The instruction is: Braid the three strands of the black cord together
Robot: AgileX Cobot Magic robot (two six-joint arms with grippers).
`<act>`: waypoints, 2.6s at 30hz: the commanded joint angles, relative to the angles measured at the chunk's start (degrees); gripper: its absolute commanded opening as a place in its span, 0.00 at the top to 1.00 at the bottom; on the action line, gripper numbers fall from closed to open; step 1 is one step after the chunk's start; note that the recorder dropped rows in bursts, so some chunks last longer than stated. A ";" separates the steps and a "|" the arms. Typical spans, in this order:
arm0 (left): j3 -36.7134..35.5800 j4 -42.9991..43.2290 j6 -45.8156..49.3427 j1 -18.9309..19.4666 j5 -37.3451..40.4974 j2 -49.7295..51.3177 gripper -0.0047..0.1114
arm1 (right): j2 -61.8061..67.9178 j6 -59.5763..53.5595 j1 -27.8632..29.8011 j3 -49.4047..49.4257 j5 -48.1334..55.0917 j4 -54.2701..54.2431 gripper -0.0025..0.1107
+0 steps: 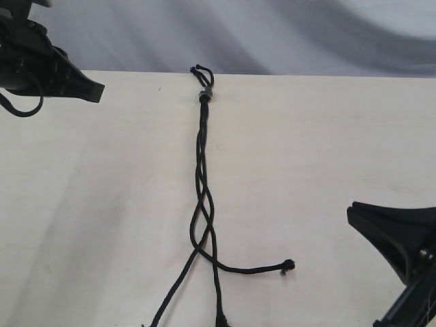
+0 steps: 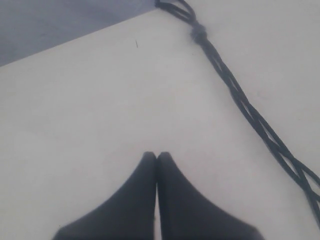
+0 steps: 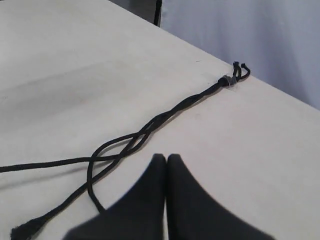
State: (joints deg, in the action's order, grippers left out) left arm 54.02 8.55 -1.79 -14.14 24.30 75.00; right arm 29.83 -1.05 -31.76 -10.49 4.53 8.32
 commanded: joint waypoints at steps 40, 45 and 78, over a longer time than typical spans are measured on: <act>-0.31 0.05 -0.40 0.24 0.02 -0.53 0.96 | -29.83 4.71 37.81 10.49 3.83 -11.53 0.97; -0.31 0.05 -0.40 0.24 0.02 -0.53 0.96 | -29.83 4.71 37.81 10.49 4.02 -11.41 0.97; -36.26 1.04 -1.64 22.63 -5.10 -70.60 0.96 | -29.83 4.34 37.81 10.49 4.02 -10.85 0.97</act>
State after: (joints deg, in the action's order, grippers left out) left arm 21.19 10.10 -2.52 7.16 19.19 9.43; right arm 0.40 3.46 5.63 -0.22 8.47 -3.19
